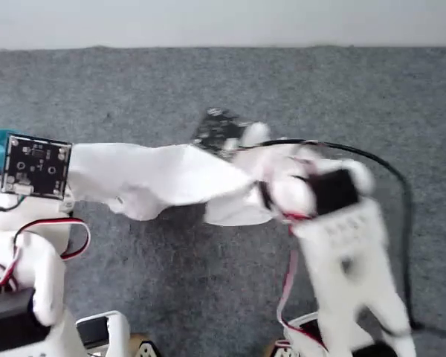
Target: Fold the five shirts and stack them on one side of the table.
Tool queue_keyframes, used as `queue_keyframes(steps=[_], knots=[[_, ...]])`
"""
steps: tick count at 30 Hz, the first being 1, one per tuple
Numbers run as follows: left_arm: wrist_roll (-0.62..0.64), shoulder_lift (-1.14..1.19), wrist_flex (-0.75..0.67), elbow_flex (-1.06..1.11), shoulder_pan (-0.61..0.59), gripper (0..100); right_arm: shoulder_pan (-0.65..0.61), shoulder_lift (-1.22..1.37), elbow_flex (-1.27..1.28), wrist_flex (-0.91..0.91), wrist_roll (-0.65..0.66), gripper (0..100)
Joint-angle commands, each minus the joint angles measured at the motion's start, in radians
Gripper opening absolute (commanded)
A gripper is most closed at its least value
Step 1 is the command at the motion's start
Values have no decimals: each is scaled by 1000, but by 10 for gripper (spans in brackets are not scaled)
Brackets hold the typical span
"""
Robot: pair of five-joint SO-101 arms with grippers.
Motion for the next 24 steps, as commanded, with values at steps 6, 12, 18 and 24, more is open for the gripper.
queue_keyframes(steps=[6, 12, 18, 24], knots=[[-176, 0, -210, -122, 135, 15, 251, -97, -298, -168, 137, 8], [-270, 0, -336, -189, 137, 15, 285, -102, -425, -257, 149, 8], [-370, -2, -470, -248, 137, 15, 291, -107, -534, -309, 149, 8], [-411, -9, -514, -334, 137, 15, 372, -108, -669, -321, 146, 8]])
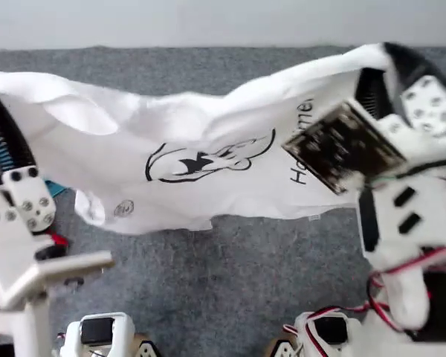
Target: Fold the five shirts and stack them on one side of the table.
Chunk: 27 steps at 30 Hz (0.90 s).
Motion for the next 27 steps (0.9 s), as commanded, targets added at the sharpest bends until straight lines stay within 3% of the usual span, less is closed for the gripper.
queue_keyframes(steps=[1, 9, 19, 23, 27], knots=[[-21, 3, -21, -77, 5, 15, 58, -16, -106, -15, 6, 8], [-21, 2, -8, -202, -3, 15, 102, -134, -166, 137, 9, 8], [-21, 5, 244, -381, -3, 16, 131, -237, -163, 335, 60, 8], [-28, 25, 364, -340, 3, 16, 139, -205, -74, 469, 64, 8], [-86, 74, 388, -170, 5, 16, 137, -147, 152, 456, 60, 9]])
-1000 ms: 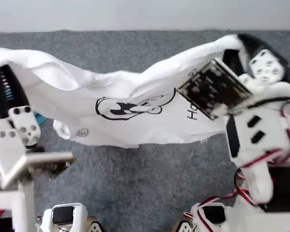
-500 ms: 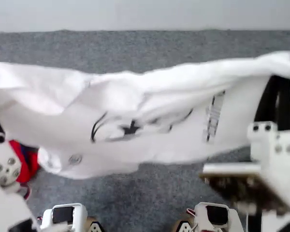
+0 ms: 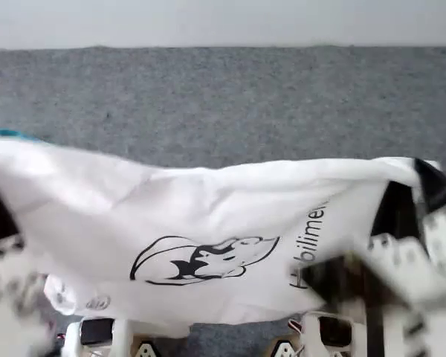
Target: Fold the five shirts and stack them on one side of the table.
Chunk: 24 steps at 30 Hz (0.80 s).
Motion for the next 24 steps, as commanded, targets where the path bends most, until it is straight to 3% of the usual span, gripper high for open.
queue_keyframes(steps=[1, 5, 13, 19, 24], knots=[[-32, 81, -5, 159, 5, 16, 2, 81, 207, -33, 5, 9], [-32, 161, -117, 363, 14, 16, -50, 130, 483, -220, 5, 9], [-32, 443, -712, 707, 38, 15, -110, 255, 916, -885, 11, 9], [-32, 760, -1056, 656, 35, 15, -113, 473, 950, -1285, 11, 9], [-32, 1016, -1115, 441, 32, 15, -114, 694, 873, -1518, 11, 9]])
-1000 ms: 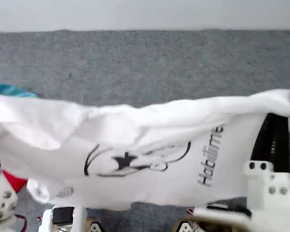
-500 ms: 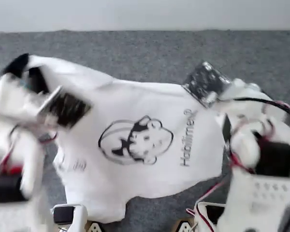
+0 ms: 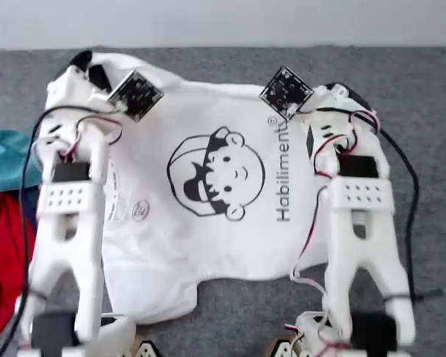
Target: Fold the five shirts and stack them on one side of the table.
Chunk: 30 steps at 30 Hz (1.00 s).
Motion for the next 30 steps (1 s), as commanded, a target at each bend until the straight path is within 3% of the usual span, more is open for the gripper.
queue_keyframes(steps=[1, 9, 12, 16, 24, 30], knots=[[-5, 152, -44, -205, -2, 15, -4, 130, -106, -156, 12, 9], [-44, 356, -40, -380, 6, 15, -21, 458, -399, -189, -2, 9], [-55, 350, 61, -372, 14, 15, -22, 519, -457, -179, -60, 9], [-54, 259, 328, -355, 8, 15, -22, 515, -463, 39, -69, 9], [-51, 21, 1036, -315, 28, 15, -13, 421, -462, 572, -74, 9], [-51, -68, 1435, -315, 48, 15, -13, 392, -462, 865, -74, 9]])
